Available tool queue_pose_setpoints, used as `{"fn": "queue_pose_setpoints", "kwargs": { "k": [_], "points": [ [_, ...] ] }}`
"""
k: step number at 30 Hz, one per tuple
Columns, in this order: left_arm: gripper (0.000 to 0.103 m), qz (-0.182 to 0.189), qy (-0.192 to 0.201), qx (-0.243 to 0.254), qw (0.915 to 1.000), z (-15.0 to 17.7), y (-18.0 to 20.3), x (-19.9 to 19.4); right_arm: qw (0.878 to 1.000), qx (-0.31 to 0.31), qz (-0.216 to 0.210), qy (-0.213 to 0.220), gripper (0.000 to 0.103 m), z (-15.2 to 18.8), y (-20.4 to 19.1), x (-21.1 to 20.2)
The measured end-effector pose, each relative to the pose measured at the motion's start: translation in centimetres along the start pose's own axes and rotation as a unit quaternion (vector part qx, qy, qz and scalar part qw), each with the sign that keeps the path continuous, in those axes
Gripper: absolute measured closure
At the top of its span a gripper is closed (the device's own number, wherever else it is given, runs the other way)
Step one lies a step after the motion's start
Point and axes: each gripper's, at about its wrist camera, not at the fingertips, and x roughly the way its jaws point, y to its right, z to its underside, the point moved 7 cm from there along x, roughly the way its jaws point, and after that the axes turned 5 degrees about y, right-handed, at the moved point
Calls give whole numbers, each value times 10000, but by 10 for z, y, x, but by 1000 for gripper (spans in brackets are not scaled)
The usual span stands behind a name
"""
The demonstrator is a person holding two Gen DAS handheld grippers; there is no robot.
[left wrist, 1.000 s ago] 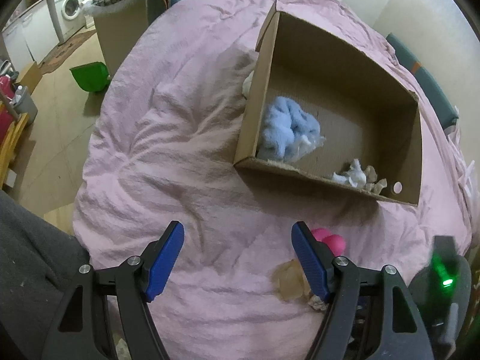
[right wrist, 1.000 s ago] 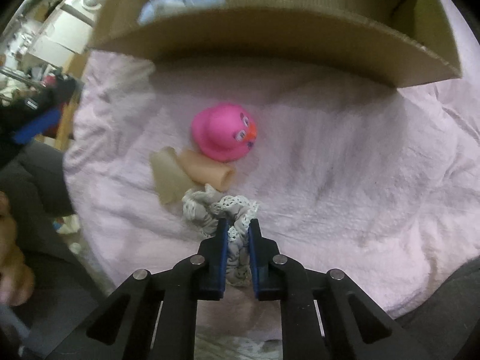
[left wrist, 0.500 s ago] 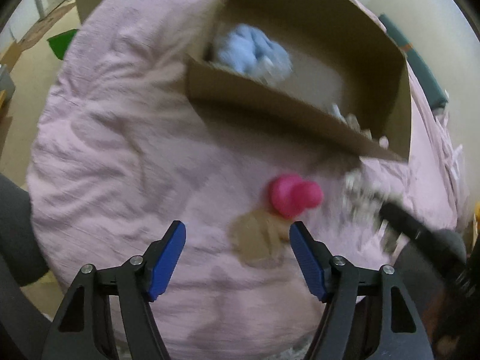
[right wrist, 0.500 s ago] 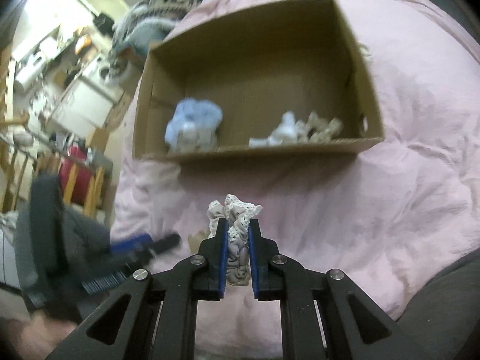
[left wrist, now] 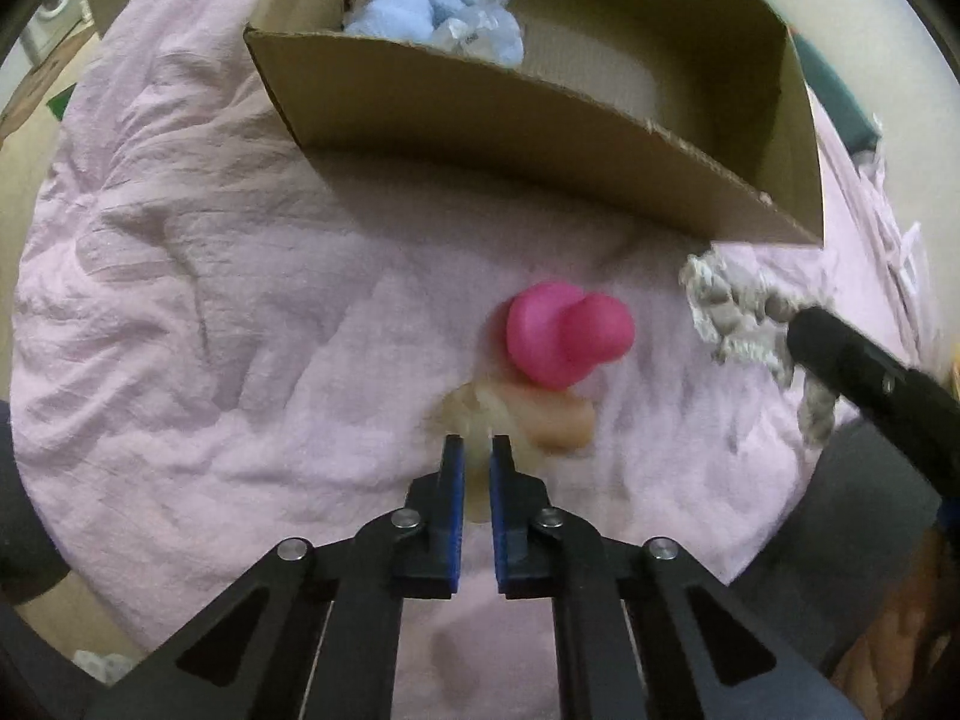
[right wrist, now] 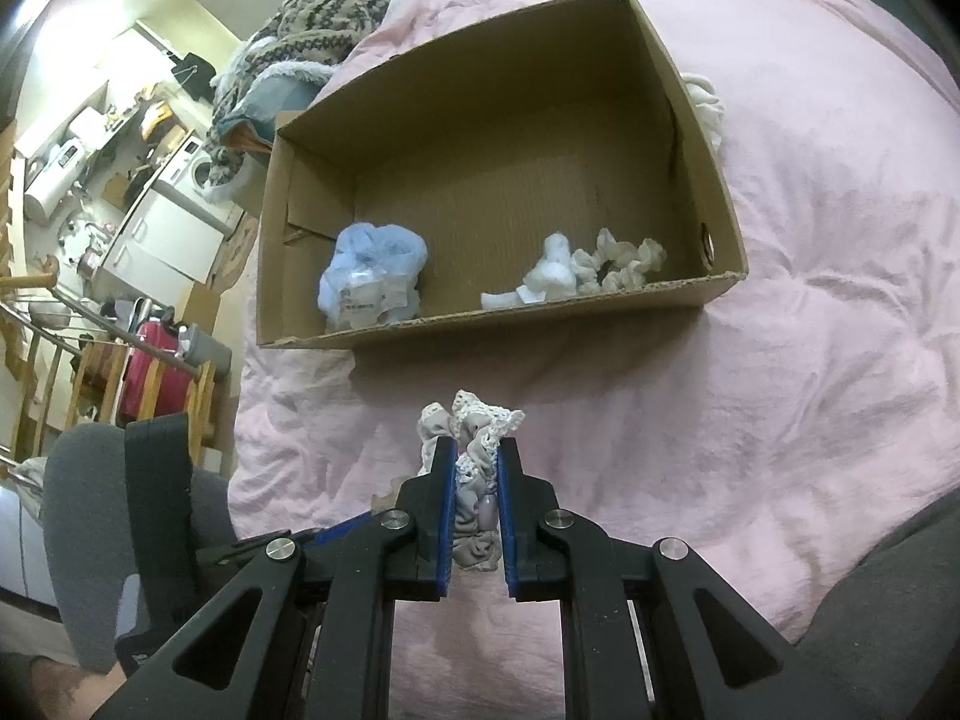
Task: Organize soft objects
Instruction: 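Grasp the beige lace scrunchie with the right tool and lift it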
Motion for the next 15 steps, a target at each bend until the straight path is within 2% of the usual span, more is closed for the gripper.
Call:
{"fn": "queue_pose_setpoints", "kwargs": {
  "k": [4,11,15],
  "points": [
    [97,-18,88,-69,9999,4,-10,-18,10000,53,-40,8,89,-1,1,-1],
    [97,-169,767,60,9969,-16,-19,-64,10000,20,-63,36,89,-1,-1,-3],
    [97,-166,1071,106,9941,-31,-15,-79,9996,-61,-100,255,89,-5,-5,-11]
  ]
}}
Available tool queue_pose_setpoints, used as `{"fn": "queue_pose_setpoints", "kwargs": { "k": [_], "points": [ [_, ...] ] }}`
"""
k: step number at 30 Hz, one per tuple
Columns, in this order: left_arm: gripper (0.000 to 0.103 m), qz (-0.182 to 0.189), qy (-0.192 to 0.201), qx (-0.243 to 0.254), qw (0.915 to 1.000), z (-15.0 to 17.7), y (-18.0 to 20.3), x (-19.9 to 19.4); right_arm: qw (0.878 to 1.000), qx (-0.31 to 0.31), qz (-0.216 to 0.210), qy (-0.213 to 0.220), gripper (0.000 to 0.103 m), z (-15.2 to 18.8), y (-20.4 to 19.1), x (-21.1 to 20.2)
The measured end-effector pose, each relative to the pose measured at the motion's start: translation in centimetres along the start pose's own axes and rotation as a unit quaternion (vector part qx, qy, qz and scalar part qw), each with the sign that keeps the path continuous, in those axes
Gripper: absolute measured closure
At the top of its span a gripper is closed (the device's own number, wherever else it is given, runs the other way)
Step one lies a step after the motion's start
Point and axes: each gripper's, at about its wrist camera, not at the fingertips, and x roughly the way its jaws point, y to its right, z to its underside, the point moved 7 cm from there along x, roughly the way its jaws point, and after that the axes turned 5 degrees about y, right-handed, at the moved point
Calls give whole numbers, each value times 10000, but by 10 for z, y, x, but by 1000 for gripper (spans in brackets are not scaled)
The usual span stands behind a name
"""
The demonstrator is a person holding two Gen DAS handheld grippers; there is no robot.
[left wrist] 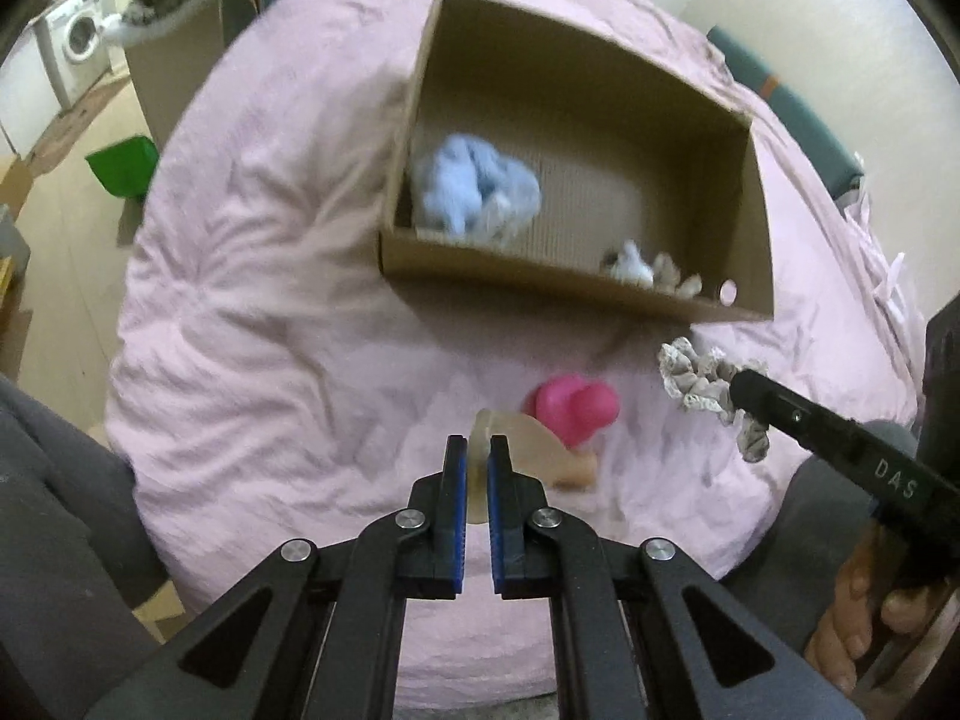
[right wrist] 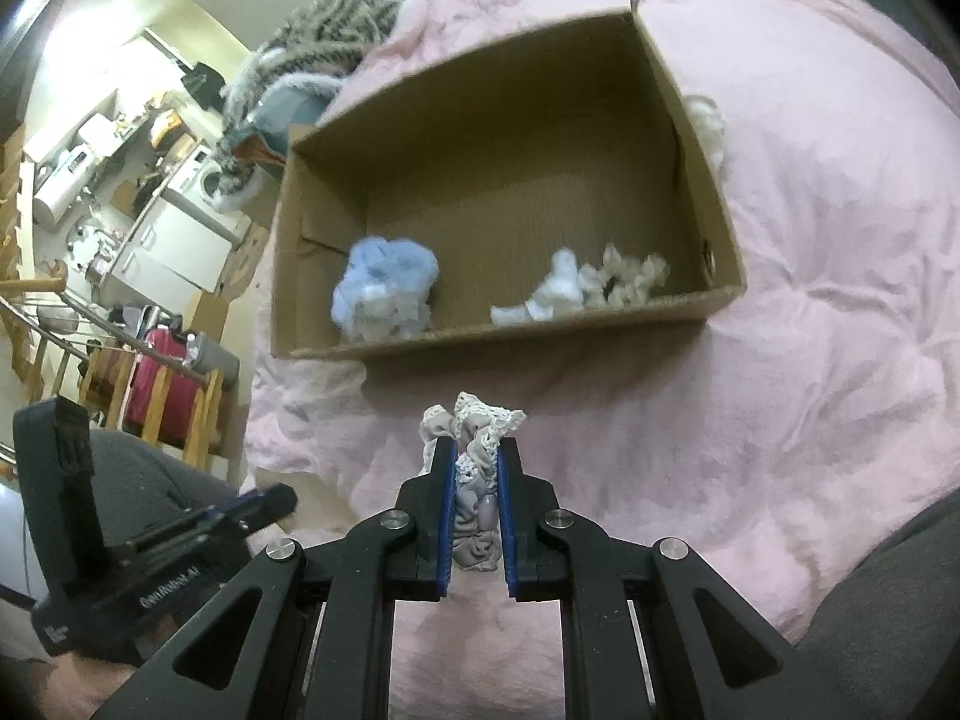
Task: Organize soft objects
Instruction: 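Grasp the beige lace scrunchie with the right tool and lift it, then carry the lace scrunchie into the box with the right tool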
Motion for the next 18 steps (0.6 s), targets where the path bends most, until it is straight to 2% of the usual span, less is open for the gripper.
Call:
{"fn": "queue_pose_setpoints", "kwargs": {
  "k": [10,15,18],
  "points": [
    [97,77,558,23,9984,-36,-4,-26,9986,-237,-166,449,89,-10,-13,-18],
    [97,95,899,230,9956,-63,2,-31,9971,-304,-158,681,89,-19,-14,-24],
    [97,-13,1139,371,9928,-82,3,-31,9965,-256,-98,795,89,-27,-9,-28]
  ]
}}
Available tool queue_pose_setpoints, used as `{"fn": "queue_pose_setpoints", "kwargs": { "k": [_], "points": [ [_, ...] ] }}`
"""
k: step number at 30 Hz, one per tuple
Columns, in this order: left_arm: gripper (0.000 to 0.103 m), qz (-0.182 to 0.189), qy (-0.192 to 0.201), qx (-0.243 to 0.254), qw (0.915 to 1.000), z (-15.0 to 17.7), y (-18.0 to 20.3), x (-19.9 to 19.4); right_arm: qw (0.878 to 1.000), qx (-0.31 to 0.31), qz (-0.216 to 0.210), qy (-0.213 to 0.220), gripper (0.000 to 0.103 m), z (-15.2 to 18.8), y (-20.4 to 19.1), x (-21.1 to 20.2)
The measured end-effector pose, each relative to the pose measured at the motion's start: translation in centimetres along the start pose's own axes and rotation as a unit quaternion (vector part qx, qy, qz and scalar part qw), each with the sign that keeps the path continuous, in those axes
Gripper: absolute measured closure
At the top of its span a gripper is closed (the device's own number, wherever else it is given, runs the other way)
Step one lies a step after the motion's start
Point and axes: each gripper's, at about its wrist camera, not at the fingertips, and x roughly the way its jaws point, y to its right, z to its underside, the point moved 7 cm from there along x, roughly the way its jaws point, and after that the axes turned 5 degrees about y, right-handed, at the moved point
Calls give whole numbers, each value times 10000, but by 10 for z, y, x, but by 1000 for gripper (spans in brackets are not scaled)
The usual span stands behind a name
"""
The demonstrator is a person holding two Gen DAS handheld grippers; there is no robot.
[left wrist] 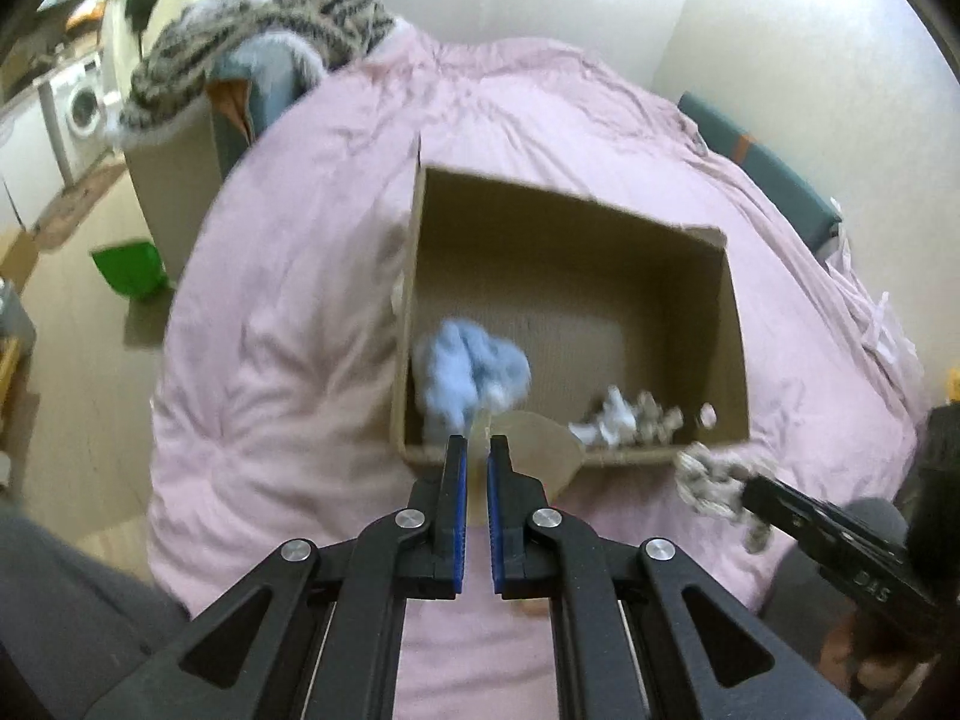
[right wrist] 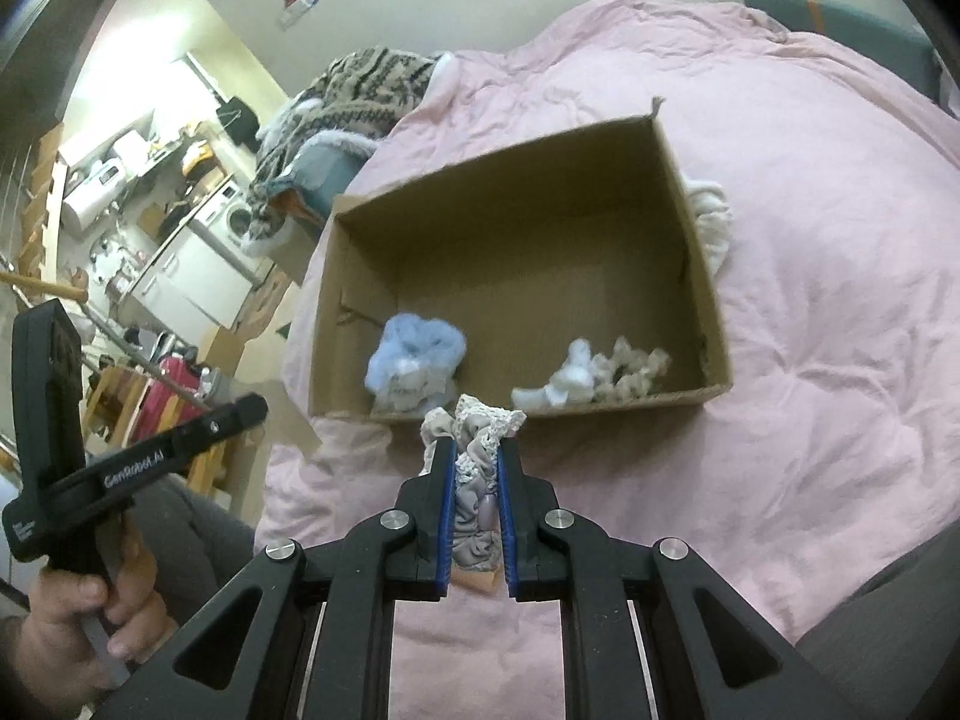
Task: Organize soft objects
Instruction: 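Carry the lace scrunchie into the box with the right tool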
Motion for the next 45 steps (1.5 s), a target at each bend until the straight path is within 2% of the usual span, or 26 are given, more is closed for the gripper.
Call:
{"fn": "queue_pose_setpoints", "kwargs": {
  "k": [7,11,16,19,25,29,41,45],
  "points": [
    [97,31,310,166,9994,-38,12,16,9996,-70,169,206,89,-32,15,2],
    [97,-178,496,306,9981,-51,16,33,9992,-122,282,240,89,-48,23,11],
    [97,-106,435,348,9984,-41,16,58,9992,-86,381,111,89,-50,35,32],
    [97,-7,222,212,9995,-31,14,69,9990,13,453,-44,89,-41,40,42],
    [97,18,145,197,9997,-23,15,76,9976,110,551,-409,89,-29,47,59],
    [96,-112,186,415,9989,-20,18,76,9959,90,630,-649,89,-21,49,68],
    [96,-100,153,538,9984,-14,23,75,9955,84,671,-658,89,-19,49,69],
    [93,-66,169,542,9984,-12,25,74,9957,100,651,-651,89,-20,50,69]
  ]
}}
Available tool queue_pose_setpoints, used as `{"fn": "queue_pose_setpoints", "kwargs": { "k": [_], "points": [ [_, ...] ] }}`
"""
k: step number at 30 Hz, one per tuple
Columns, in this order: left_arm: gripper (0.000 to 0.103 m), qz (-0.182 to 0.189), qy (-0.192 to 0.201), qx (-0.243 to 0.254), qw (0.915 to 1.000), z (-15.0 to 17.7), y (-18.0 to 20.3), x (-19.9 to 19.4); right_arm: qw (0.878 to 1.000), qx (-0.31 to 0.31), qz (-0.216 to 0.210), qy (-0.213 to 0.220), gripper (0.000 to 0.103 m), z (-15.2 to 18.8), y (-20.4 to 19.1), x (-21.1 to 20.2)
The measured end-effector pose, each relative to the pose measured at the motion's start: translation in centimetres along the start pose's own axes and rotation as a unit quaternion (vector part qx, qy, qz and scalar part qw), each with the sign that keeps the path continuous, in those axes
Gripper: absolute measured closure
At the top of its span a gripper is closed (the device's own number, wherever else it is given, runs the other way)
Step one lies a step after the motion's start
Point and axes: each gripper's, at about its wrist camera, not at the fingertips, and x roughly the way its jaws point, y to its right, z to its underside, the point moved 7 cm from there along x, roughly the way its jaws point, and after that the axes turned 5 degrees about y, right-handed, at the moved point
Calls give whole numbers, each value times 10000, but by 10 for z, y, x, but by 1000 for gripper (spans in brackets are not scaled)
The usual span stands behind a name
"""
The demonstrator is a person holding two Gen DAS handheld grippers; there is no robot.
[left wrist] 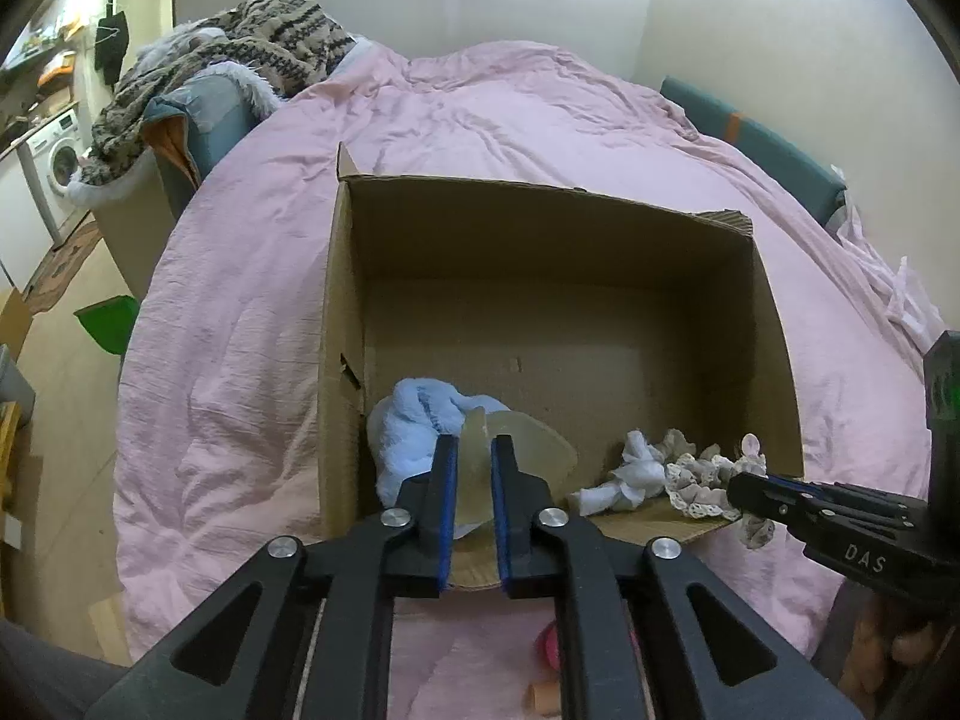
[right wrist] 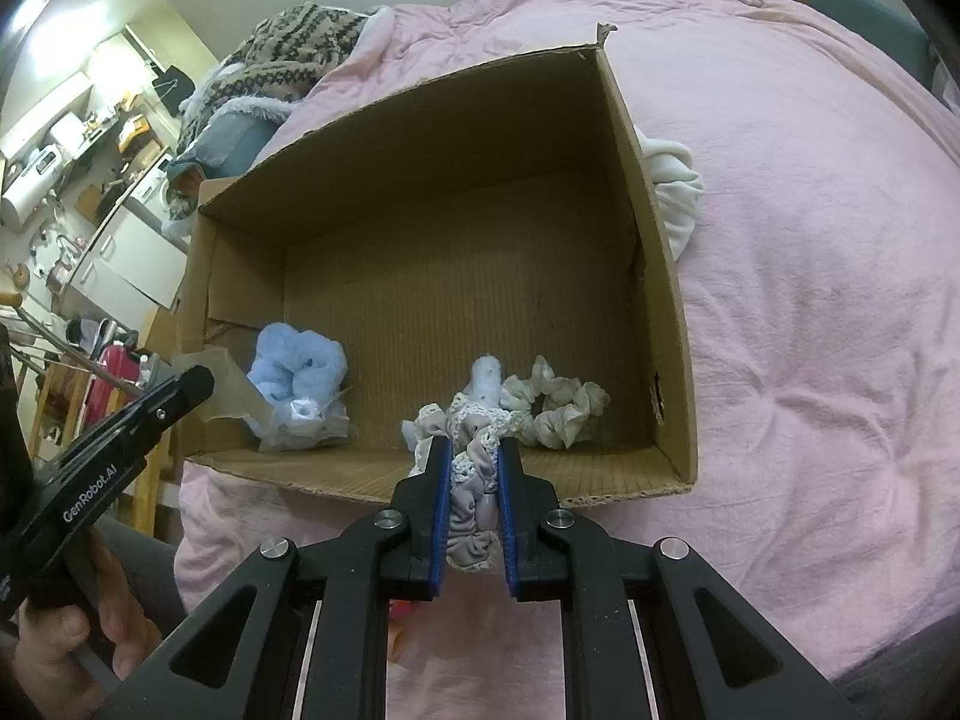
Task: Organize soft objects
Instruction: 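Carry the lace scrunchie into the box with the right tool, then open the right tool to drop the scrunchie and withdraw from the box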
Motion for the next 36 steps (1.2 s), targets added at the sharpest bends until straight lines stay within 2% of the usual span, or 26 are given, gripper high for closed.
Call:
{"fn": "queue_pose_setpoints", "kwargs": {
  "k": [11,13,17,20,21,23,24,25,27,36],
  "points": [
    [80,-78,125,50,9999,-2,2,-6,10000,27,13,25,86,-3,0,-3],
    [73,-234,144,147,9995,-2,2,-7,9999,-77,77,41,86,-2,-2,-4],
    [44,-288,255,103,9992,-5,-2,-13,9998,-176,64,34,84,-1,-6,-4],
    [36,-292,379,32,9989,-7,-6,-20,9999,-156,47,39,80,-2,-5,-5],
    [36,-289,383,17,9988,-8,-6,-21,9999,-135,45,50,75,-2,-5,-6],
    [36,-315,373,-12,9988,-8,-8,-21,9999,-92,54,99,56,-3,-4,-7],
    [36,-327,359,-22,9988,-8,-9,-21,9999,-36,27,158,35,-5,-3,-8],
    [36,-342,333,-43,9988,-8,-9,-20,9997,26,6,234,27,-7,-2,-10],
    [36,-363,300,-90,9988,-7,-12,-19,9991,142,13,396,27,-11,1,-15],
    [36,-419,307,-165,9985,-6,-16,-22,9980,359,9,521,27,-15,8,-22]
  ]
}}
